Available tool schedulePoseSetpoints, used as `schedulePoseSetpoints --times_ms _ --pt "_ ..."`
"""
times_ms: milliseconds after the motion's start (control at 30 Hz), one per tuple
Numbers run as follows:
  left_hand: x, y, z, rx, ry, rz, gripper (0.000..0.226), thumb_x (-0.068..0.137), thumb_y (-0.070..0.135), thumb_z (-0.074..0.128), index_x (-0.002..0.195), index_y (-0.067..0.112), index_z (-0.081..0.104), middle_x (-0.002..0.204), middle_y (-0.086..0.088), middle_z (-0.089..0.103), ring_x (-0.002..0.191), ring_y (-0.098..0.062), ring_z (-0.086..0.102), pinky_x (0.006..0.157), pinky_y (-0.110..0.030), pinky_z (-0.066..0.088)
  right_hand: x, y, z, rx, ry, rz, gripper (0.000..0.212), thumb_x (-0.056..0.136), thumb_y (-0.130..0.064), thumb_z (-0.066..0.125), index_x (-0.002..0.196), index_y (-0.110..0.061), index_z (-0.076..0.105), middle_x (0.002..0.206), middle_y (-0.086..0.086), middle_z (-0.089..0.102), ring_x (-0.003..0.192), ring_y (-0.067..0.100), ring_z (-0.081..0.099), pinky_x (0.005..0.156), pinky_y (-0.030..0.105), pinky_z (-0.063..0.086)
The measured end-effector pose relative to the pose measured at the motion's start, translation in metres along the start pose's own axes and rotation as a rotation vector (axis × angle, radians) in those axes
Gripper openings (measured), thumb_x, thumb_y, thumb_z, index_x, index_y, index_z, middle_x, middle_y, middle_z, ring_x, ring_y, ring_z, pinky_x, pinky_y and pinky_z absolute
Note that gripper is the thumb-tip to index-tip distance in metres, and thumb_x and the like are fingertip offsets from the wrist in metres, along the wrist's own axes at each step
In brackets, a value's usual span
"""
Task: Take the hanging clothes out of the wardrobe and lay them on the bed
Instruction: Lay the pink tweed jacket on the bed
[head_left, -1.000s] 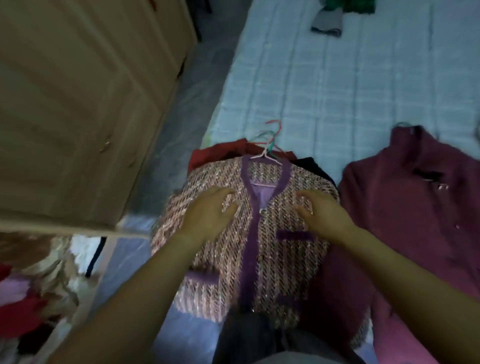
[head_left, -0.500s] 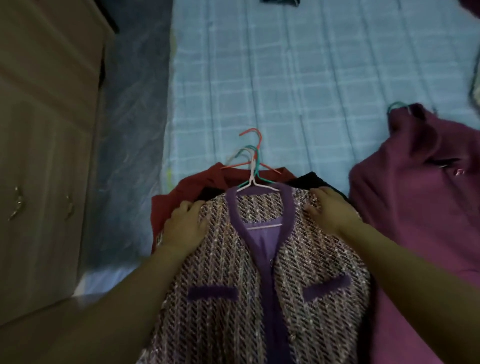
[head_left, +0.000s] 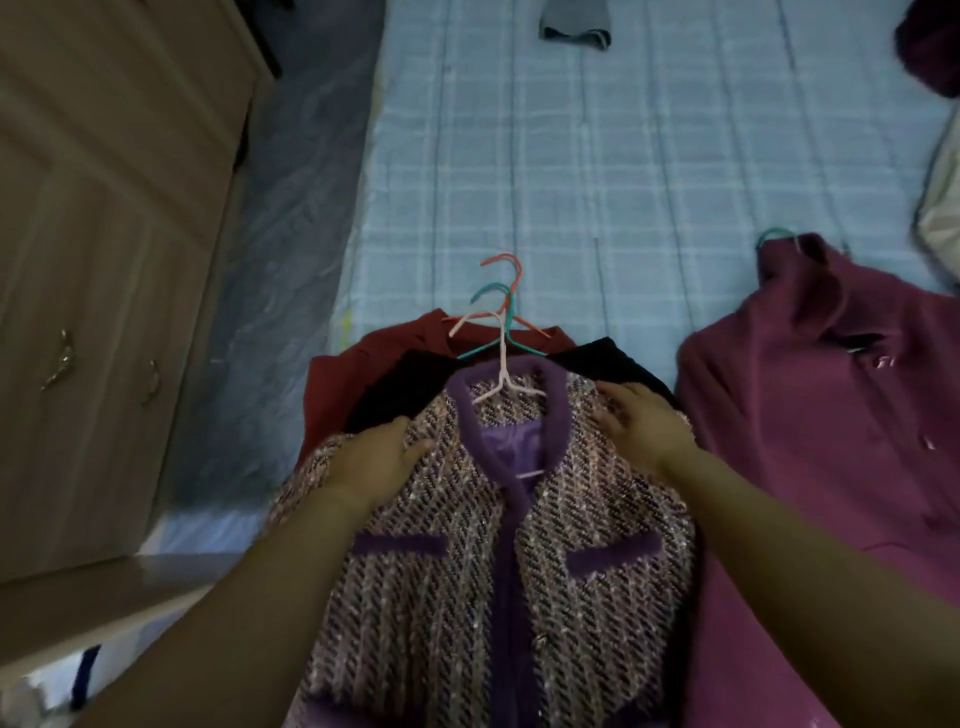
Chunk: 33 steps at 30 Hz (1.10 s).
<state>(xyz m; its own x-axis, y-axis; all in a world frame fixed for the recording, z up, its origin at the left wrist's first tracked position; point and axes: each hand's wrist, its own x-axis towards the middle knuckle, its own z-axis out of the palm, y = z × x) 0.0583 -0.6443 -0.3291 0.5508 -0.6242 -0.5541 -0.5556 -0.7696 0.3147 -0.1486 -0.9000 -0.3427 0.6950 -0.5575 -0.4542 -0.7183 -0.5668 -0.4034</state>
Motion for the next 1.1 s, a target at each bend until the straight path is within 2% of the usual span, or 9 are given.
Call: schedulePoseSetpoints --times_ms 133,267,333,400,533,667,833,967,1100 --pt "-0.07 0.021 -0.007 -0.14 0.294 0.036 0.036 0.091 0.051 0.045 0.091 0.016 0.051 0.066 -0.002 0.056 0.064 -0.023 0.056 0.057 -0.035 0.039 -0.018 0.001 -0.006 0.084 0.008 -0.168 0.042 0.095 -0.031 0.049 0.136 -0.022 0.047 0.132 0.008 0.055 0.118 0.027 0.052 0.092 0.028 0.037" --pt "-0.171 0.031 -0.012 -0.229 0.505 0.029 0.042 0.083 0.059 0.048 0.082 0.018 0.056 0.065 0.001 0.057 0.067 -0.023 0.058 0.059 -0.036 0.041 -0.077 -0.008 -0.025 0.111 0.042 -0.344 0.028 0.094 -0.036 0.05 0.118 -0.026 0.059 0.11 0.002 0.066 0.101 0.021 0.06 0.084 0.032 0.045" --pt "-0.222 0.036 -0.01 -0.25 0.59 -0.05 0.044 0.079 0.062 0.045 0.081 0.02 0.058 0.071 -0.001 0.062 0.072 -0.024 0.059 0.062 -0.039 0.045 -0.115 -0.015 -0.035 0.139 0.043 -0.447 0.031 0.091 -0.046 0.047 0.112 -0.028 0.06 0.102 -0.001 0.066 0.095 0.018 0.06 0.083 0.038 0.047" --pt "-0.269 0.04 -0.007 -0.28 0.656 -0.117 0.035 0.082 0.056 0.053 0.08 0.021 0.056 0.073 -0.003 0.062 0.075 -0.029 0.06 0.063 -0.038 0.043 -0.152 -0.021 -0.043 0.166 0.072 -0.529 0.038 0.088 -0.053 0.041 0.113 -0.03 0.058 0.1 -0.003 0.065 0.094 0.016 0.06 0.082 0.042 0.048" --pt "-0.345 0.047 -0.014 -0.262 0.727 -0.133 0.028 0.081 0.049 0.059 0.077 0.021 0.056 0.069 -0.002 0.059 0.07 -0.027 0.057 0.06 -0.036 0.042 -0.226 -0.037 -0.051 0.222 0.129 -0.648 0.036 0.089 -0.044 0.047 0.124 -0.035 0.053 0.109 -0.004 0.064 0.101 0.015 0.06 0.085 0.043 0.049" --pt "-0.407 0.043 -0.013 -0.2 0.805 -0.154 0.026 0.083 0.037 0.067 0.082 0.012 0.062 0.07 -0.003 0.058 0.068 -0.023 0.051 0.059 -0.034 0.034 -0.288 -0.049 -0.036 0.267 0.162 -0.691 0.047 0.087 -0.052 0.047 0.132 -0.039 0.048 0.099 -0.003 0.062 0.092 0.014 0.06 0.082 0.04 0.05" --pt "-0.467 0.02 0.005 -0.253 0.839 -0.136 0.019 0.083 0.031 0.067 0.071 0.026 0.053 0.062 0.011 0.051 0.063 -0.016 0.046 0.055 -0.021 0.032 -0.348 -0.075 -0.017 0.228 0.306 -0.705 0.046 0.085 -0.057 0.044 0.127 -0.04 0.054 0.082 -0.013 0.053 0.076 0.005 0.054 0.065 0.03 0.048" --pt "-0.505 -0.022 0.014 -0.314 0.834 -0.121 0.021 0.084 0.031 0.066 0.07 0.031 0.05 0.062 0.014 0.05 0.064 -0.018 0.048 0.055 -0.024 0.034 -0.392 -0.117 0.012 0.202 0.404 -0.689 0.041 0.086 -0.052 0.048 0.121 -0.034 0.06 0.084 -0.01 0.055 0.076 0.01 0.057 0.063 0.028 0.046" --pt "-0.555 -0.08 0.03 -0.334 0.822 -0.141 0.016 0.083 0.038 0.068 0.078 0.028 0.057 0.064 0.012 0.054 0.065 -0.019 0.052 0.056 -0.031 0.037 -0.438 -0.159 0.063 0.246 0.378 -0.675 0.033 0.086 -0.04 0.056 0.118 -0.032 0.062 0.085 -0.008 0.057 0.076 0.01 0.057 0.065 0.03 0.049"
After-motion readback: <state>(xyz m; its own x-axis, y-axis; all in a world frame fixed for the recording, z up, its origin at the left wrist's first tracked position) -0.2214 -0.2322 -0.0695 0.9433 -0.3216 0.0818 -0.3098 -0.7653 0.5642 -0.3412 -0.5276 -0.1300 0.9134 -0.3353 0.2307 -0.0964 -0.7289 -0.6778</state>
